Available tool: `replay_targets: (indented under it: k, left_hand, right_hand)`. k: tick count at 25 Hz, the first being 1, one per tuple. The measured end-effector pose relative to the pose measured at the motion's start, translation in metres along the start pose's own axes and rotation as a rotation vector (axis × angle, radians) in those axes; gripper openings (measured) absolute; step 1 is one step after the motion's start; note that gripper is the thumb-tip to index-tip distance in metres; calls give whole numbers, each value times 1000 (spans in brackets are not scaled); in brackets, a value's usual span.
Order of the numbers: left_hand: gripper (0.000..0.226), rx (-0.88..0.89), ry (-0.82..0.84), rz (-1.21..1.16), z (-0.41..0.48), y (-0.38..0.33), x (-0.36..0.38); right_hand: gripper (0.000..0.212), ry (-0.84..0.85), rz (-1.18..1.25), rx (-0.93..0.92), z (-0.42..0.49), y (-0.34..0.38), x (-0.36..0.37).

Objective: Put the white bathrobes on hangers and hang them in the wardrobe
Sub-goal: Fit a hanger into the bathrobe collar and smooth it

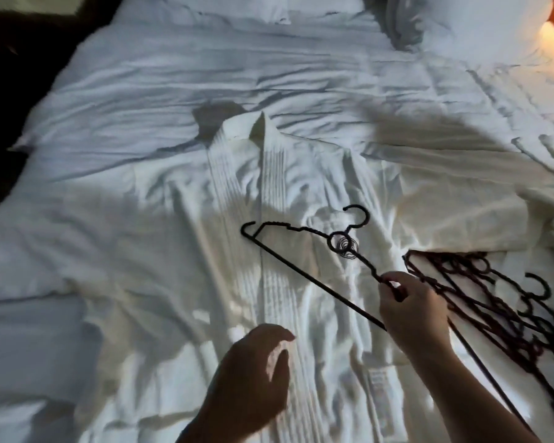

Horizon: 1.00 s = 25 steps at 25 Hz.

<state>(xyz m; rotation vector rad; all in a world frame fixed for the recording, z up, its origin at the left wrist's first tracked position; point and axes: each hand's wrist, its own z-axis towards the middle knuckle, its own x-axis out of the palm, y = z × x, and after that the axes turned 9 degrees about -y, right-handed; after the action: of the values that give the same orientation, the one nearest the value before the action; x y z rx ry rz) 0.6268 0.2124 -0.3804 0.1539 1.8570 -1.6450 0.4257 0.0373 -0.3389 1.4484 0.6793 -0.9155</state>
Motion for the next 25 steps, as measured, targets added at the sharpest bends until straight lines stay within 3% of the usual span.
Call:
replay_targets:
  k: [5,9,15,18,25]
  left_hand:
    - [32,73,-341,304,126,64,-79]
    - [52,73,-463,433,217,100,-89]
    - [69,200,-534,574,313,146,-84]
    - [73,139,-556,607,316,158,-70]
    - [70,228,-621,673,314,168,-64]
  right_hand:
    - [14,-94,23,23,52,49,47]
    - [16,-123,27,-45,99,79,79]
    - [20,-111,85,-302,150,133,115]
    - [19,-102,100,-399,172,152,139]
    - [19,-59,91,-540,200,184,192]
